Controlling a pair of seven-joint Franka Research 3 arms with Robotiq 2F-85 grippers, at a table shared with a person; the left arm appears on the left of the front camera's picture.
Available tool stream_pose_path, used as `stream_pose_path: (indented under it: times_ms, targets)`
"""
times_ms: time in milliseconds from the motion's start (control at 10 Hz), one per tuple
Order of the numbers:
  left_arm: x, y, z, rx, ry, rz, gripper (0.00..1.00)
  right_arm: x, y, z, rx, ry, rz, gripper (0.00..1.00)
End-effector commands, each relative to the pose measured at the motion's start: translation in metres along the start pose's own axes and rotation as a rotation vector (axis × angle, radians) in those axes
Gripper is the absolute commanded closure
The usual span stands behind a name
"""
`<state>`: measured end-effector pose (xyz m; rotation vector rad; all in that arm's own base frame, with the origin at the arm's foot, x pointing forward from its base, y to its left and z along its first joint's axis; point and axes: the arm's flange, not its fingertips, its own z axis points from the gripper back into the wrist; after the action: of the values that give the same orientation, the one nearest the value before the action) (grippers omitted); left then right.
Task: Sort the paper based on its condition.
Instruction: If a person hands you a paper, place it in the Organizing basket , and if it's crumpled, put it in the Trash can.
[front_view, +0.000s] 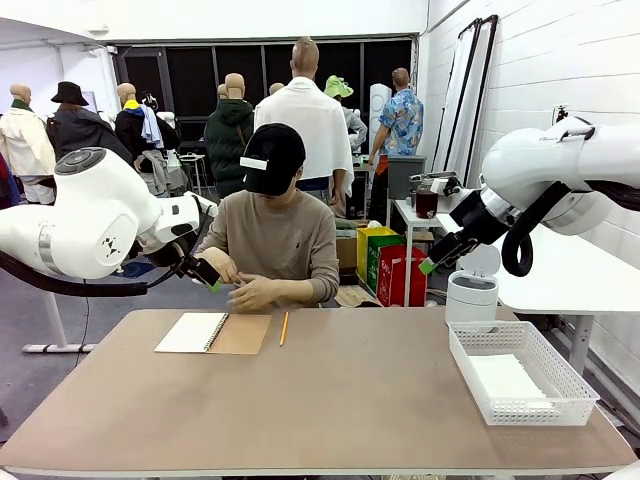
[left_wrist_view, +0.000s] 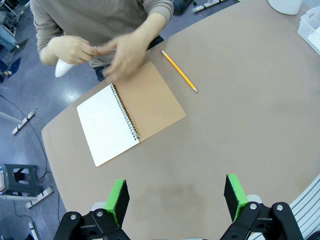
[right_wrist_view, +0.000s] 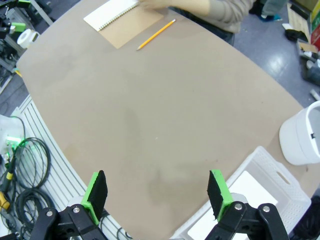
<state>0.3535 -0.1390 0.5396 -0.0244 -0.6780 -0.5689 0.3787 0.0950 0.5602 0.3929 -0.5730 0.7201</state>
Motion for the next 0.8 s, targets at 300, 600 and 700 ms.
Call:
stream_pose_path:
  times_ms: [300, 600, 700]
  targets:
    - [-0.001, 0.0011, -0.0002, -0.001, 0.0, 0.001, 0.0, 0.0009, -0.0005, -0.0008, 0.004, 0.005, 0.0, 0.0]
    - [-0.001, 0.0011, -0.0002, -0.001, 0.0, 0.001, 0.0, 0.0009, -0.0005, -0.0008, 0.004, 0.005, 0.0, 0.0]
    - [-0.001, 0.0011, -0.0002, -0.001, 0.0, 0.001, 0.0, 0.0009, -0.0005, -0.0008, 0.004, 0.005, 0.0, 0.0]
